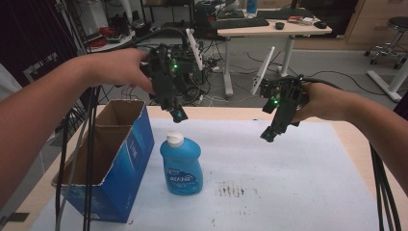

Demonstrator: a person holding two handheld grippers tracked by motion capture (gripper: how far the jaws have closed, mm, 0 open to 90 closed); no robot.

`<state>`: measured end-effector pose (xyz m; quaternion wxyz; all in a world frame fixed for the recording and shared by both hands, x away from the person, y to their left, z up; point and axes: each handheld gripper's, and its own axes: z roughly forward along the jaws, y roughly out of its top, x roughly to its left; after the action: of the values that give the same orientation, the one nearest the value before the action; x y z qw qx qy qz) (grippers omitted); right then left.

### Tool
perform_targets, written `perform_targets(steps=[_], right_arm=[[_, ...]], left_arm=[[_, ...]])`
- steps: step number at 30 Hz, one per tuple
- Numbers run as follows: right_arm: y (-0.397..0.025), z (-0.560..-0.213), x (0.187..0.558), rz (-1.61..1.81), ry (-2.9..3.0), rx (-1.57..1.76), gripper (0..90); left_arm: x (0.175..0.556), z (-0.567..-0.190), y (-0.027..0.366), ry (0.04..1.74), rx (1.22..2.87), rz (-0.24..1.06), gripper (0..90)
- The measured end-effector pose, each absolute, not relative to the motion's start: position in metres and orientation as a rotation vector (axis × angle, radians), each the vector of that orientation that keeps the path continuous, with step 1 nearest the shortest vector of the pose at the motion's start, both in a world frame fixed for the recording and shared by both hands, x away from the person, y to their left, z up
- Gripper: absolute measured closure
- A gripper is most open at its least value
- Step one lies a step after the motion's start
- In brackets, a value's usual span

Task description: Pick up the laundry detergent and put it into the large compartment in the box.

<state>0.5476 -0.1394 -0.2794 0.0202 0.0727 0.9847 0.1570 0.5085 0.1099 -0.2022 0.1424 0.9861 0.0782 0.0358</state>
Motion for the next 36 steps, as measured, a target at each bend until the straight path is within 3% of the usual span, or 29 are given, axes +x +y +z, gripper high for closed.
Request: perform_targets(steps=[13,36], right_arm=[[-0.143,-0.281,0.545,0.474,3.055,0.234,4.0],[-0.142,-0.285,0.543,0.475,3.062,0.232,4.0]], left_arm=[[0.490,-0.214,0.111,0.193,2.864,0.006,5.5],[0.471,-0.248,0.100,0.145,2.907,-0.022,5.5]])
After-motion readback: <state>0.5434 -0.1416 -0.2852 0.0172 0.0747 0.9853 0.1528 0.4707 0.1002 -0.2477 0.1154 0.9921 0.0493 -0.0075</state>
